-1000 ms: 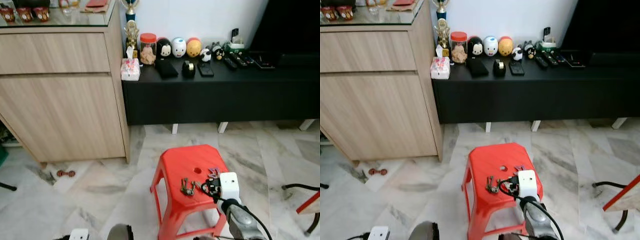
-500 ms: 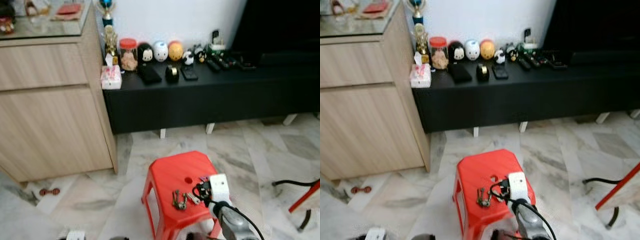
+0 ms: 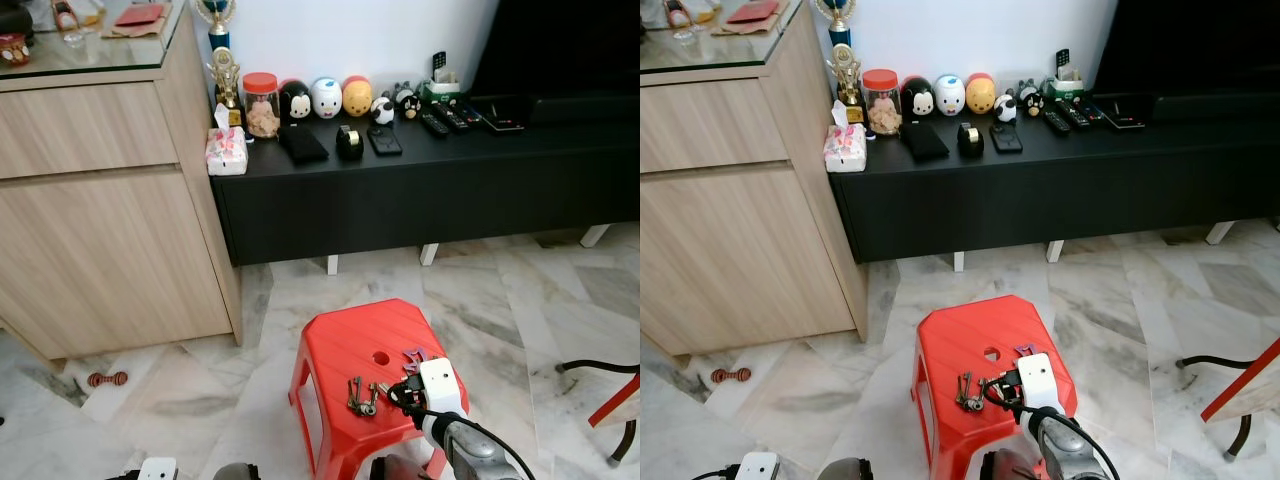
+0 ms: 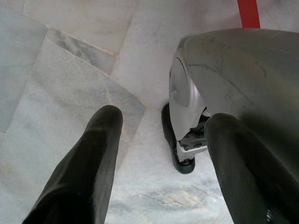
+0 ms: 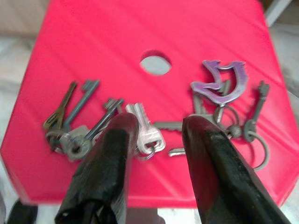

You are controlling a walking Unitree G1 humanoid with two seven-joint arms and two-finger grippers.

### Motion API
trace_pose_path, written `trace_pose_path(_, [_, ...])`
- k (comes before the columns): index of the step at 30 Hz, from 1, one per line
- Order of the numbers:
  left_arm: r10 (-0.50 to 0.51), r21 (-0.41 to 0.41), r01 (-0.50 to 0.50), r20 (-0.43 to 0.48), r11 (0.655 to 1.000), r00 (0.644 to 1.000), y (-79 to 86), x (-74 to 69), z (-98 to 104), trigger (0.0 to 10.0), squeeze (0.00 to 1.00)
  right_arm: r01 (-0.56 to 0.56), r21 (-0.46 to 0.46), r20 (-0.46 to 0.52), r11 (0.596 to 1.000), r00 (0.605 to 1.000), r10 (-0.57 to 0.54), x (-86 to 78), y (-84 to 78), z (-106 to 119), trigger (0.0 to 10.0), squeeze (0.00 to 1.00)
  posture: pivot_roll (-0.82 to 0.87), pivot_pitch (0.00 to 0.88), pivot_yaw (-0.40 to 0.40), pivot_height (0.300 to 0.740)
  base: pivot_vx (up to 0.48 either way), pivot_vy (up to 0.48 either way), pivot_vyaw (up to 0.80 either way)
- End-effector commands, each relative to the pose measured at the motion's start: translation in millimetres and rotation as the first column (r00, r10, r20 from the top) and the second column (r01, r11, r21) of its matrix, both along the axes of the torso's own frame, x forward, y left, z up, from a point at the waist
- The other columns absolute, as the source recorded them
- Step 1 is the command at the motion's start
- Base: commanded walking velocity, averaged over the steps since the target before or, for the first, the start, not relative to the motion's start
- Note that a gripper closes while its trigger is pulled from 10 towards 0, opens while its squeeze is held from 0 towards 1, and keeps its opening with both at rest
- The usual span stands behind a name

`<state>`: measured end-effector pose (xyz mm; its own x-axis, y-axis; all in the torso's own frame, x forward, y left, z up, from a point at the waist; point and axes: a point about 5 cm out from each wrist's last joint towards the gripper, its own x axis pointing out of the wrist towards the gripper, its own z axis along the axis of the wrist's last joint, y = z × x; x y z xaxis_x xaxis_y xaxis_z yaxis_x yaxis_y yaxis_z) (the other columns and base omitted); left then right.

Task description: Hang keys on a hook

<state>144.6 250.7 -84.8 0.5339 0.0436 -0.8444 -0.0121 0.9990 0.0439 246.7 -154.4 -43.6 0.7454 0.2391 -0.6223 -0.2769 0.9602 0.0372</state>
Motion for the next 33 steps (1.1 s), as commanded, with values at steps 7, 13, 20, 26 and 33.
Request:
trace_pose_path(7, [-0.003, -0.002, 0.003, -0.034, 1.0, 0.999, 0.4, -12.9, -4.4, 10.0, 0.0, -0.106, -0.065, -0.036, 0.992, 0.994, 0.104, 4.3, 6.9, 1.1, 10.0, 0.0, -0.01, 0.043, -0.055, 0.625, 0.0, 0.0, 0.0])
trace_pose_path(13, [0.001, 0.001, -0.001, -0.048, 1.0, 0.999, 2.4, -23.0, -6.8, 10.0, 0.0, -0.102, -0.08, -0.038, 0.992, 0.994, 0.099, 14.3, 8.6, 7.2, 10.0, 0.0, -0.01, 0.079, -0.055, 0.625, 0.0, 0.0, 0.0])
trace_pose_path(20, [0.004, 0.003, -0.004, -0.062, 1.0, 0.998, 3.9, -32.5, -8.9, 10.0, 0.0, -0.109, -0.049, -0.061, 0.993, 0.992, 0.106, 13.3, 11.8, 6.2, 10.0, 0.0, 0.02, 0.107, -0.055, 0.625, 0.0, 0.0, 0.0])
trace_pose_path(26, [0.003, 0.009, -0.002, -0.073, 1.0, 0.997, 7.0, -42.3, -10.2, 10.0, 0.0, -0.129, -0.053, -0.096, 0.99, 0.988, 0.124, 0.8, 14.2, -3.1, 10.0, 0.0, 0.03, 0.139, -0.049, 0.625, 0.0, 0.0, 0.0])
trace_pose_path(33, [0.0, 0.011, 0.001, -0.079, 1.0, 0.997, 8.8, -49.5, -11.0, 10.0, 0.0, -0.112, -0.073, -0.107, 0.991, 0.989, 0.104, -3.9, 10.6, -6.7, 10.0, 0.0, 0.04, 0.162, -0.046, 0.625, 0.0, 0.0, 0.0])
